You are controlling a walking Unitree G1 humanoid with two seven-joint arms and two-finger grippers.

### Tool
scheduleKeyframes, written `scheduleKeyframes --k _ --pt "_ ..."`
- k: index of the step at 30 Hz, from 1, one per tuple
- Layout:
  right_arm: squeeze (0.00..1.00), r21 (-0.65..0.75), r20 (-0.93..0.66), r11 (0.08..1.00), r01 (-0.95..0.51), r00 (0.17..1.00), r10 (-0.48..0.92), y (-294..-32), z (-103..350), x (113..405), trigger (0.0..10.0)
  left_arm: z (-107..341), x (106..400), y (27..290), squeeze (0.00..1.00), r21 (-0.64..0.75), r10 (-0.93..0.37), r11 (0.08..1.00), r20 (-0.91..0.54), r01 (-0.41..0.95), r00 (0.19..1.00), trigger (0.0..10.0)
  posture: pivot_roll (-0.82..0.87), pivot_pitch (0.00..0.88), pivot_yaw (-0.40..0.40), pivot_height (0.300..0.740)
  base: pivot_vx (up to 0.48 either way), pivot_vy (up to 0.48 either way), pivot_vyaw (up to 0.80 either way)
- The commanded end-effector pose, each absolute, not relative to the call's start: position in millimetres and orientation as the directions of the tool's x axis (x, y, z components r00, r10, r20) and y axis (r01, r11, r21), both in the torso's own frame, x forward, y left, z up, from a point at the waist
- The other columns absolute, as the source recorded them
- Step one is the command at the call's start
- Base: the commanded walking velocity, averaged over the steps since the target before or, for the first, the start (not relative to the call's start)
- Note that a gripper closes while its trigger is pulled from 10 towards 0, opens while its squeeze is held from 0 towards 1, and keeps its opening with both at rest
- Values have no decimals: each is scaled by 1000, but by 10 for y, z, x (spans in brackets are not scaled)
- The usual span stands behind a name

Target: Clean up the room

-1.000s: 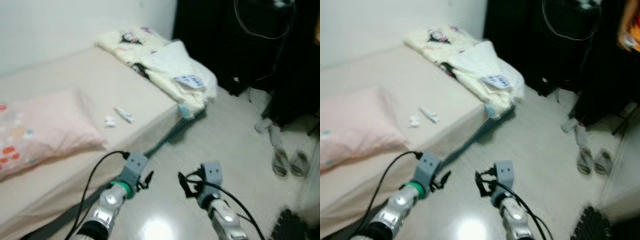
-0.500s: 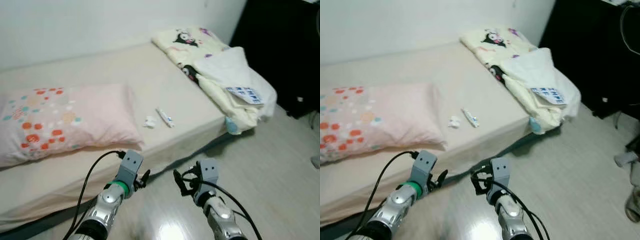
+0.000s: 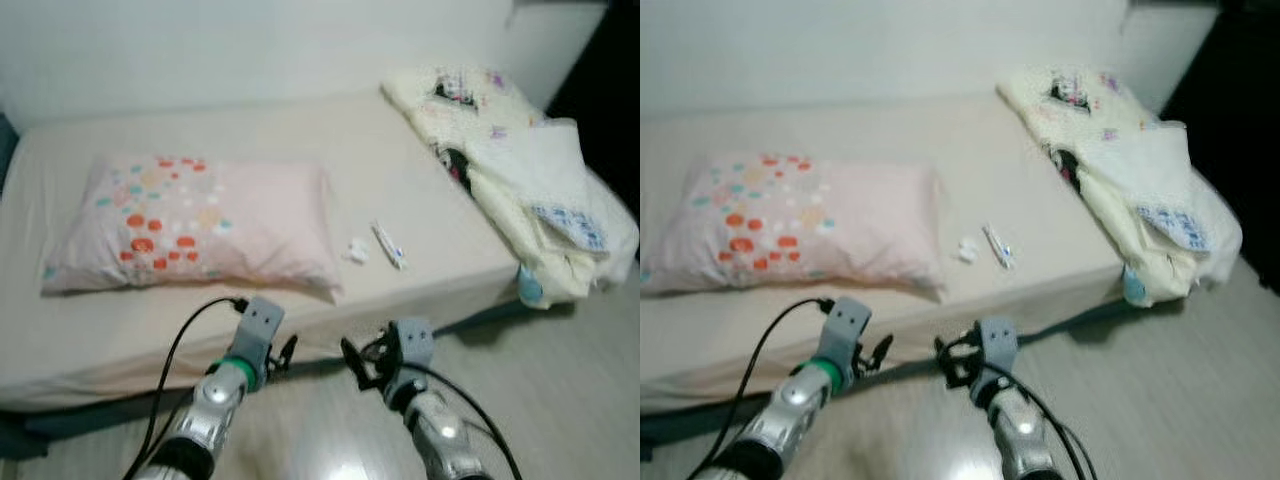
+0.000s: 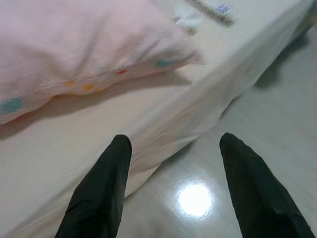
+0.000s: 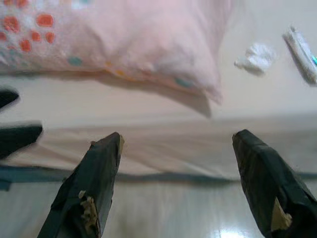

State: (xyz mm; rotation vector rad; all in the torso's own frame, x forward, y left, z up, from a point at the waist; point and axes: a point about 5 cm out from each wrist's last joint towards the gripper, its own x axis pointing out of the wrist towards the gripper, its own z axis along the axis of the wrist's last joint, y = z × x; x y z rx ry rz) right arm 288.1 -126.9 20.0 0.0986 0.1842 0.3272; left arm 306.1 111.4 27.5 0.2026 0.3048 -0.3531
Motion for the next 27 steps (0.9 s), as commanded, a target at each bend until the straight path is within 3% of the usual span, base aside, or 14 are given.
scheduleKeyframes --k 1,21,27 --pt "0 111 -213 944 -310 920 328 -1264 84 2781 10000 211 3015 1128 0 137 -299 921 -354 366 886 10000 47 44 -23 740 0 0 788" --pt "0 104 -216 941 -321 917 336 -1246 72 2761 10000 203 3005 1137 0 143 -297 919 -357 367 886 10000 48 49 -23 740 0 0 777" --pt "0 162 -186 946 -281 933 309 -1269 101 2778 10000 228 3013 1128 0 166 -305 912 -333 374 892 10000 47 51 -20 740 480 0 0"
